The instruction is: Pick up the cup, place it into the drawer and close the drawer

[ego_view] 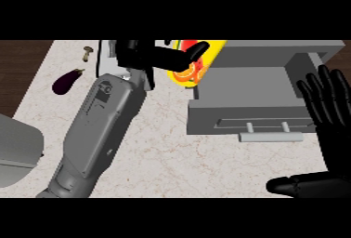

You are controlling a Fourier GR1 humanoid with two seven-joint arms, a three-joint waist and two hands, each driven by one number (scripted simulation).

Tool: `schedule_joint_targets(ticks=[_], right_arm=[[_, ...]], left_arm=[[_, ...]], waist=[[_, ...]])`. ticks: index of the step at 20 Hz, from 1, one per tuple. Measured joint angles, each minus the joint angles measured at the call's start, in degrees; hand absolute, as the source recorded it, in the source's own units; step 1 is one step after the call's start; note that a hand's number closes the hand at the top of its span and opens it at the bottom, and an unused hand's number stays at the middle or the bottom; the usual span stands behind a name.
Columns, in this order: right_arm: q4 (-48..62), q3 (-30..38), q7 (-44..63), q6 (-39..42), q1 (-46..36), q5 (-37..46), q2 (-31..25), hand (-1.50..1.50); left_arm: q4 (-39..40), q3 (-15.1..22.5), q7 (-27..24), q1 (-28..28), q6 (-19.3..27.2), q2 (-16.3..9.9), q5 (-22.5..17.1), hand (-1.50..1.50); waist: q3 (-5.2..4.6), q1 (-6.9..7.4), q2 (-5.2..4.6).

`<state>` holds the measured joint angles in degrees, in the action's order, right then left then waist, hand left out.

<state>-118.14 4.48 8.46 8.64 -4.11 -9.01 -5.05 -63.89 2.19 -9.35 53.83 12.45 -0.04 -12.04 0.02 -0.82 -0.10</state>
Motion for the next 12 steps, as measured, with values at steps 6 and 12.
schedule_joint_targets(ticks=[6,12], right_arm=[[0.3,0.2,-0.2,0.3,-0.4,0.0,-0.3,-1.5],[2.1,0.6,-1.4,1.0,-0.9,-0.1,-0.6,-1.5]], left_arm=[[8.9,3.6,-1.4,6.3,4.5,0.0,-2.3,1.5],[19.5,6.4,-5.3,12.2,7.5,0.0,-6.6,1.5]], waist=[[0.0,-0.4,-0.08],[0.01,-1.02,-0.28]])
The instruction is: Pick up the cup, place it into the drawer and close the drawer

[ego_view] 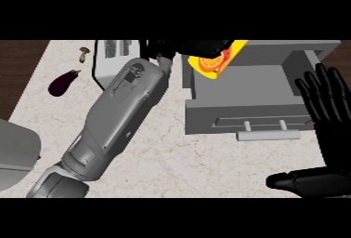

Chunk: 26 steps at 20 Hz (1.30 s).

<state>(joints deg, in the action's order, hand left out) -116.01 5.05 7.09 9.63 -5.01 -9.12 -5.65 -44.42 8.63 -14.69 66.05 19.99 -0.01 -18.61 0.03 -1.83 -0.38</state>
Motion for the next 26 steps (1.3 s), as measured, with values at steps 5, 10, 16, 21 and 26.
schedule_joint_targets(ticks=[5,10,16,21,26], right_arm=[[-2.1,-0.1,2.3,-0.6,-0.7,-0.6,-0.2,-1.5],[-0.7,0.3,1.3,0.3,-1.8,-1.5,-0.4,-1.5],[0.5,-0.1,1.6,0.2,-3.4,-1.3,-0.4,-1.5],[2.0,-0.6,-0.1,1.0,-3.4,-1.1,-0.2,-1.5],[1.6,-0.7,-0.4,1.4,-3.1,-1.8,0.0,-1.5]], left_arm=[[7.5,3.5,-2.4,3.6,1.5,0.0,-4.7,1.5],[14.0,7.8,-4.7,5.9,1.7,0.0,-8.5,1.5],[17.9,14.2,-5.3,8.1,3.5,0.0,-12.4,1.5],[20.3,18.9,-4.4,9.3,5.1,0.0,-14.0,1.5],[21.7,23.7,-3.2,10.0,7.5,0.0,-14.5,-1.5]], waist=[[-0.01,-0.65,-0.07],[0.02,-1.69,-0.36],[0.04,-2.72,-0.6],[0.07,-3.58,-0.82],[0.09,-4.42,-0.95]])
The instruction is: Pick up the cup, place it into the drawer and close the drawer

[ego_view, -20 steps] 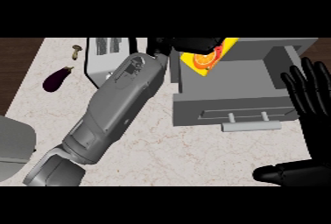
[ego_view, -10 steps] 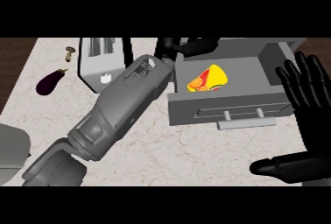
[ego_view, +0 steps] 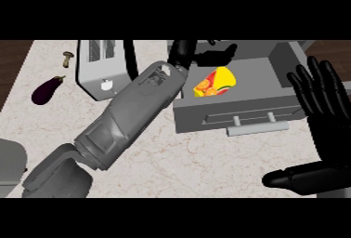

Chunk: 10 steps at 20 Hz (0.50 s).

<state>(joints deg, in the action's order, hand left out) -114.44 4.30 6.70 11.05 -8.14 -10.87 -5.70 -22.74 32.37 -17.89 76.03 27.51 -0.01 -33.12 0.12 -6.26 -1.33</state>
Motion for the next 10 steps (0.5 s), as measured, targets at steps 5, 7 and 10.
schedule_joint_targets(ticks=[5,7,10], right_arm=[[-0.2,-0.7,0.0,-0.2,-0.6,-0.6,0.8,-1.5],[-1.1,-1.1,0.8,-0.6,-0.7,-1.0,1.3,-1.5],[-0.4,-0.2,1.1,0.2,-1.2,-3.2,1.0,-1.5]], left_arm=[[-0.3,1.0,-1.5,-0.3,-0.1,0.0,-2.7,-1.5],[-1.3,0.9,-2.6,-0.6,-0.6,0.0,-4.3,-1.5],[-2.0,-0.3,-4.9,-0.2,-1.8,0.0,-6.6,-1.5]], waist=[[-0.02,-0.07,-0.15],[-0.05,0.07,-0.07],[-0.06,0.56,-0.06]])
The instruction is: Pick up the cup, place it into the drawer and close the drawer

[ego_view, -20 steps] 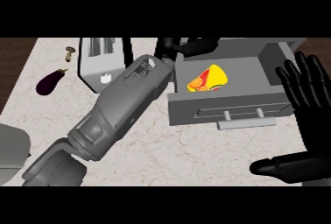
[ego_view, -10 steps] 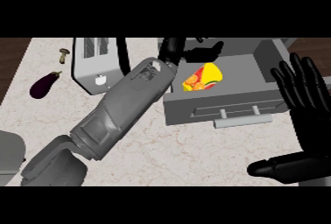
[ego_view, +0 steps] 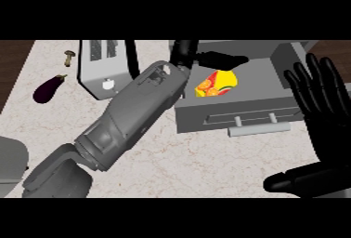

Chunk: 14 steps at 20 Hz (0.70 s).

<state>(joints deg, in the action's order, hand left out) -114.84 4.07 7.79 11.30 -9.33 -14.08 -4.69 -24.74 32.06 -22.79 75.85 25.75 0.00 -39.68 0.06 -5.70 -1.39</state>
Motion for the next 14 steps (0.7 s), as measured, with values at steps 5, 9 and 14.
schedule_joint_targets(ticks=[5,9,14], right_arm=[[-0.8,2.3,1.2,1.8,1.1,-4.1,-1.6,-1.5],[-2.7,3.2,1.6,3.7,3.4,-5.7,-3.0,1.5],[-3.6,2.5,1.4,6.9,4.3,-2.5,-6.4,1.5]], left_arm=[[-3.0,-2.3,-2.9,-0.2,-1.9,0.0,-3.4,-1.5],[-5.6,-4.8,-3.1,-2.0,-2.9,-0.3,-4.3,-1.5],[-11.3,-7.2,-1.9,-5.5,-3.0,-3.6,-5.0,-1.5]], waist=[[-0.01,1.99,0.63],[-0.03,3.84,1.14],[-0.07,5.77,1.64]])
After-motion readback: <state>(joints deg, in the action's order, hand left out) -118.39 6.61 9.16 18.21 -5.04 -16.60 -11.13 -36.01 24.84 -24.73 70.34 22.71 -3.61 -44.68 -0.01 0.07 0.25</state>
